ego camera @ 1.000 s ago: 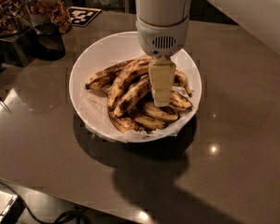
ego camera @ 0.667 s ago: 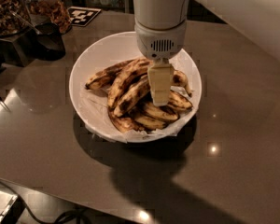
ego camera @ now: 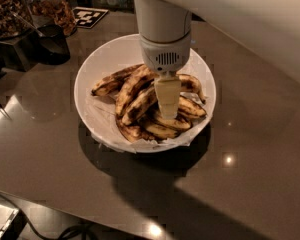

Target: Pick banana from white bowl

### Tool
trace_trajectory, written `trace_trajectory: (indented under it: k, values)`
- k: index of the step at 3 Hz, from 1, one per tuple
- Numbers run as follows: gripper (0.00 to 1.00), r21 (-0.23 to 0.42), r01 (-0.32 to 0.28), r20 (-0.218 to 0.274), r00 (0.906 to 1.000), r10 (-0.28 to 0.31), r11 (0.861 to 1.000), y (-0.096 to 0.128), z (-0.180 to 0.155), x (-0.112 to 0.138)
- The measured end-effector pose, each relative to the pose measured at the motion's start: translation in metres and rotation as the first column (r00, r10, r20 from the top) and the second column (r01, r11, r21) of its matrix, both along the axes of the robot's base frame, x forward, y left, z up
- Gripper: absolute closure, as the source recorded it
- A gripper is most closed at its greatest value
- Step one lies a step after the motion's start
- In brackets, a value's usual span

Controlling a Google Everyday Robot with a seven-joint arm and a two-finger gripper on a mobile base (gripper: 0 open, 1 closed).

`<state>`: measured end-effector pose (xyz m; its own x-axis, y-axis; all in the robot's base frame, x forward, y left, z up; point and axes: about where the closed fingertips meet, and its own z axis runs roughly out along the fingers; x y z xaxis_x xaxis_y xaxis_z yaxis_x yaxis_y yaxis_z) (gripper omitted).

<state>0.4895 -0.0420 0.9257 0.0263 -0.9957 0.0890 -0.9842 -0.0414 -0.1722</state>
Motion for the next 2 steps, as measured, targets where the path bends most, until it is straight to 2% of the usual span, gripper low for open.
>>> trace_trajectory:
  k: [1, 2]
  values:
    - [0.51, -0.025, -0.011, -0.014, 0.9998, 0.011, 1.000, 0.0006, -0.0135, 0.0010]
    - [0.75, -0.005, -0.015, 0.009, 0.9998, 0.015, 1.000, 0.0051, -0.0122, 0.0059]
